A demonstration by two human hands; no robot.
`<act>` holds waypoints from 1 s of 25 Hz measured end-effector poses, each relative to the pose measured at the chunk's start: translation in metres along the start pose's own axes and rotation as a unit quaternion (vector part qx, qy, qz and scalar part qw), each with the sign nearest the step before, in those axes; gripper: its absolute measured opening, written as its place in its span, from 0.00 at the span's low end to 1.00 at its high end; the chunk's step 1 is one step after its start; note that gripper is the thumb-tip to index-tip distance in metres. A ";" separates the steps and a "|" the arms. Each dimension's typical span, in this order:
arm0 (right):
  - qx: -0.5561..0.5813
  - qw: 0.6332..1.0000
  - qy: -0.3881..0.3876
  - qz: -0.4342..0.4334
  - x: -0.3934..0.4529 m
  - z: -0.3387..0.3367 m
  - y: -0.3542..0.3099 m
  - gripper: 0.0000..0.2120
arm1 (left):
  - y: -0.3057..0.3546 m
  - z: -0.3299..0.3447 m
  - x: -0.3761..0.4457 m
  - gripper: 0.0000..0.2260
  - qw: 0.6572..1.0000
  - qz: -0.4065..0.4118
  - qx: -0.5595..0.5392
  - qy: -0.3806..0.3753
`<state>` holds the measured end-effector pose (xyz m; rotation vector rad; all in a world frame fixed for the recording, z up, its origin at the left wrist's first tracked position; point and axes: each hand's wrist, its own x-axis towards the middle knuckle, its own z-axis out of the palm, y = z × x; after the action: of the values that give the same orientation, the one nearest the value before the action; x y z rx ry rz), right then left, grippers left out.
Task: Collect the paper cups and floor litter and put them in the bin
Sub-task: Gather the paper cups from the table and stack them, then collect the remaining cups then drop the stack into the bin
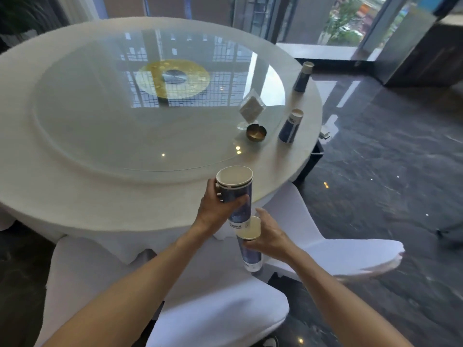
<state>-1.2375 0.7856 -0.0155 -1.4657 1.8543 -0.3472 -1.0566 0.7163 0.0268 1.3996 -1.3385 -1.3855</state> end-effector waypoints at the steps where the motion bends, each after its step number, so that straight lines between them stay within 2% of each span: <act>1: 0.005 1.000 0.002 -0.003 -0.006 -0.008 0.010 0.49 | 0.003 0.012 -0.004 0.41 1.000 0.002 0.006 -0.011; 4: 0.031 0.999 0.010 -0.022 -0.026 -0.028 0.031 0.38 | 0.016 0.047 -0.015 0.42 0.999 0.012 0.019 -0.027; 6: 0.059 0.997 0.019 -0.041 -0.040 -0.044 0.044 0.35 | 0.025 0.072 -0.026 0.43 0.999 0.016 0.030 -0.031; 11: 0.145 0.987 0.048 -0.049 -0.071 -0.091 0.083 0.40 | 0.023 0.138 -0.059 0.42 0.997 0.010 0.056 -0.056; 15: 0.173 0.980 0.073 -0.062 -0.089 -0.118 0.116 0.43 | 0.016 0.180 -0.084 0.41 0.996 0.008 0.063 -0.069; 19: 0.173 0.980 0.073 -0.067 -0.098 -0.142 0.137 0.59 | 0.006 0.198 -0.105 0.41 0.993 -0.022 0.071 -0.088; 20: 0.171 0.980 0.070 -0.072 -0.097 -0.146 0.140 0.60 | 0.002 0.198 -0.106 0.40 0.992 -0.026 0.081 -0.094; 25: 0.160 0.984 0.025 -0.076 -0.080 -0.156 0.138 0.47 | -0.003 0.211 -0.098 0.38 0.983 -0.036 0.132 -0.123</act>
<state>-1.4385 0.8674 0.0381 -1.3869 1.6357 -0.7268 -1.2501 0.8457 0.0143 1.4963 -1.6964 -1.5096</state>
